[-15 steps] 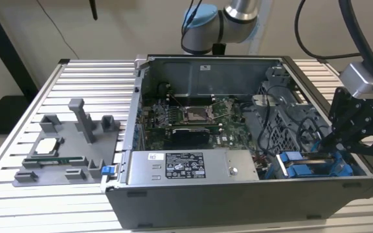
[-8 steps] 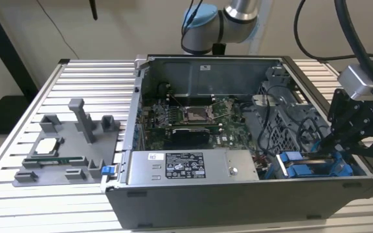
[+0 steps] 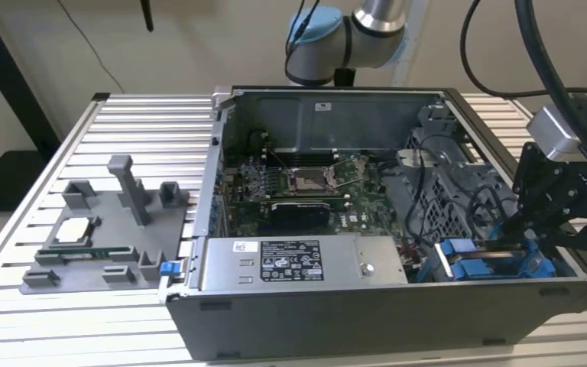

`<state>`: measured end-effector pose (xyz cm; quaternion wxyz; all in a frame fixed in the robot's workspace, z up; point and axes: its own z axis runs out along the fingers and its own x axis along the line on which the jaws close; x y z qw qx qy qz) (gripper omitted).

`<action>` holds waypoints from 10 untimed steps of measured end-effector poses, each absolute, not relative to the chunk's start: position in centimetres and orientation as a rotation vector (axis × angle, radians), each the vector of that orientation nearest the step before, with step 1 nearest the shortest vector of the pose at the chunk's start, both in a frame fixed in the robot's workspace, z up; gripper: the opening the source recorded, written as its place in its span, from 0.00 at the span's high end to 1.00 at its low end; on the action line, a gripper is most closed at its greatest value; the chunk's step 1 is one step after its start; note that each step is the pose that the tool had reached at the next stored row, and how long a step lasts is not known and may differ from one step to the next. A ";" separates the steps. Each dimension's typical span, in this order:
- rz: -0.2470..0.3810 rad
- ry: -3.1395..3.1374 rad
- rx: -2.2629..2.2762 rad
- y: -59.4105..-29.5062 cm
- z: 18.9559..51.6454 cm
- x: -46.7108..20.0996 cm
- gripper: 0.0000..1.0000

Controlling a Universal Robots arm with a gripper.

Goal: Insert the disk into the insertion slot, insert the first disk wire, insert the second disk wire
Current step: 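Insert the first disk wire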

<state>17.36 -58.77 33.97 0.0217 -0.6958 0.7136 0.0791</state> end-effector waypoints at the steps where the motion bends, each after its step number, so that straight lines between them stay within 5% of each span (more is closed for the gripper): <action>1: 0.245 2.212 -2.155 -58.8 33.9 17.4 1.00; 10: 0.244 2.226 -2.140 -58.8 33.3 17.4 1.00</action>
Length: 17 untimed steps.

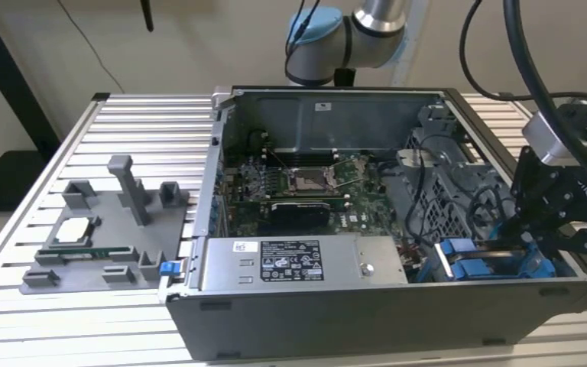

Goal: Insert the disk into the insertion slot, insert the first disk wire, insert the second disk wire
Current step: 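Insert the first disk wire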

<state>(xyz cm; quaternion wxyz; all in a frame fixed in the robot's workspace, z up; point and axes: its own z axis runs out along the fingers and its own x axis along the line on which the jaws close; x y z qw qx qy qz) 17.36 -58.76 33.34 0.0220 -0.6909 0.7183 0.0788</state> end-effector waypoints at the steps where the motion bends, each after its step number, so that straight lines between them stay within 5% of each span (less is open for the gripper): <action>1: 0.243 2.227 -2.139 -58.8 33.3 17.4 1.00; 4: 0.246 2.226 -2.137 -58.8 33.1 17.4 1.00; 5: 0.246 2.226 -2.137 -58.8 33.1 17.4 0.00; 17: 0.256 2.233 -2.141 -58.8 35.4 17.4 0.00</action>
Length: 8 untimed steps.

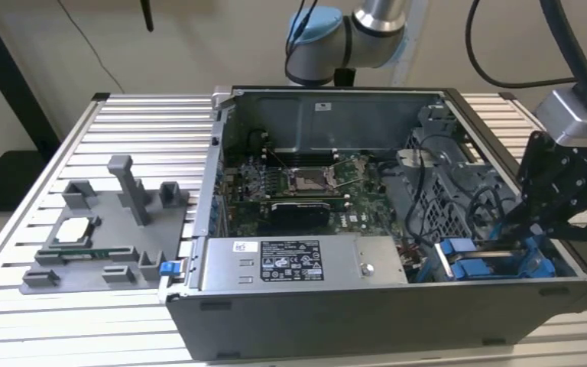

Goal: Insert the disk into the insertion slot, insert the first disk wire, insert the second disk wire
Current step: 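Insert the first disk wire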

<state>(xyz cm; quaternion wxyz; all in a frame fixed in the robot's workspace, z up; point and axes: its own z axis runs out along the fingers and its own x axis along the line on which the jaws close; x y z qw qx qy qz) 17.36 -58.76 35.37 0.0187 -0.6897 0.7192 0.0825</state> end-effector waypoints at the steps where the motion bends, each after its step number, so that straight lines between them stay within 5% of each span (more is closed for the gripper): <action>1: 0.256 2.233 -2.141 -58.8 35.5 17.4 0.00; 8: 0.259 2.234 -2.142 -58.8 36.6 17.4 0.00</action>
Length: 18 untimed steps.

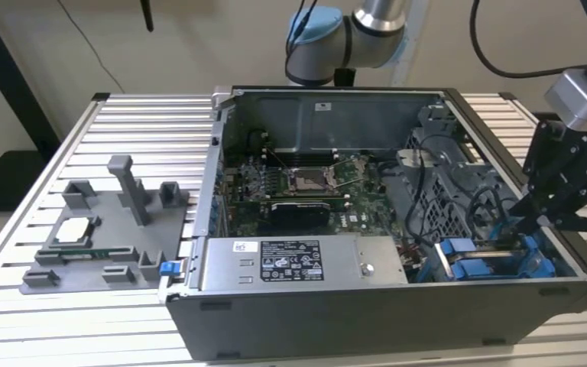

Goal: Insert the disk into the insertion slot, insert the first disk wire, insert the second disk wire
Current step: 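Insert the first disk wire, then insert the second disk wire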

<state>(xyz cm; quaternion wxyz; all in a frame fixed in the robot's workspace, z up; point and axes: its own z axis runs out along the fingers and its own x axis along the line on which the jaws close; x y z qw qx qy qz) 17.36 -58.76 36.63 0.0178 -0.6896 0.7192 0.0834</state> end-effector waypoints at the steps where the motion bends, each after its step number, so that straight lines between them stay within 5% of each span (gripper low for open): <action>1: 0.259 2.234 -2.142 -58.8 36.7 17.4 0.00; 18: 0.258 2.235 -2.143 -58.7 37.0 17.8 0.00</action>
